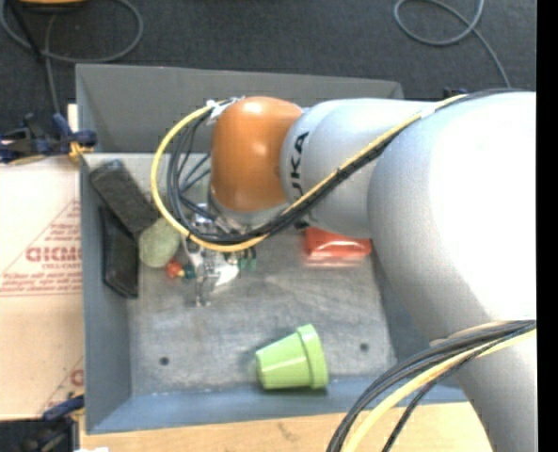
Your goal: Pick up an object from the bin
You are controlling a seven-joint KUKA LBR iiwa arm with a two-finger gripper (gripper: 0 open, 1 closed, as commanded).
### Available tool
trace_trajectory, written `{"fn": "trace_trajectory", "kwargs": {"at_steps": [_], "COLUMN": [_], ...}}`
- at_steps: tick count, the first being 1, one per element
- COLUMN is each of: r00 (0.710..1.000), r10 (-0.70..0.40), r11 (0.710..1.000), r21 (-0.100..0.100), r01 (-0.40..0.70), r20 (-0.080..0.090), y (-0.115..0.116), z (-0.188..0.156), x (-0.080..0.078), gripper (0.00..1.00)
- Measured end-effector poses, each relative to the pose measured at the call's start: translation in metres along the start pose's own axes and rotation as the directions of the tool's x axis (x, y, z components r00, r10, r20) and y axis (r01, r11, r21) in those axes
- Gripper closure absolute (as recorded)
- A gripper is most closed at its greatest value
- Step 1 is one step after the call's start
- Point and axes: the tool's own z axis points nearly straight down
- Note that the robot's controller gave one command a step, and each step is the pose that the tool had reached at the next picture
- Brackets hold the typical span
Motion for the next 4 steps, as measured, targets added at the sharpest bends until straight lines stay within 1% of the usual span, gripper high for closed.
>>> {"fn": "trace_trajectory", "kwargs": {"at_steps": [1, 2, 3, 4], "r00": [1.000, 1.000, 1.000, 0.994], "r10": [0.001, 0.001, 0.002, -0.105], "r11": [1.000, 1.000, 1.000, 0.994], "r21": [-0.001, -0.002, -0.002, 0.001], "r01": [-0.001, -0.001, -0.002, 0.105], "r20": [0.012, -0.001, 0.001, 0.006], "y": [-0.0001, 0.0016, 0.0015, -0.0002], "z": [-0.0030, 0.0005, 0.0004, 0.0003], "x": [-0.0033, 0.0003, 0.0000, 0.0009], "gripper": [1.00, 0.00, 0.00, 0.00]}}
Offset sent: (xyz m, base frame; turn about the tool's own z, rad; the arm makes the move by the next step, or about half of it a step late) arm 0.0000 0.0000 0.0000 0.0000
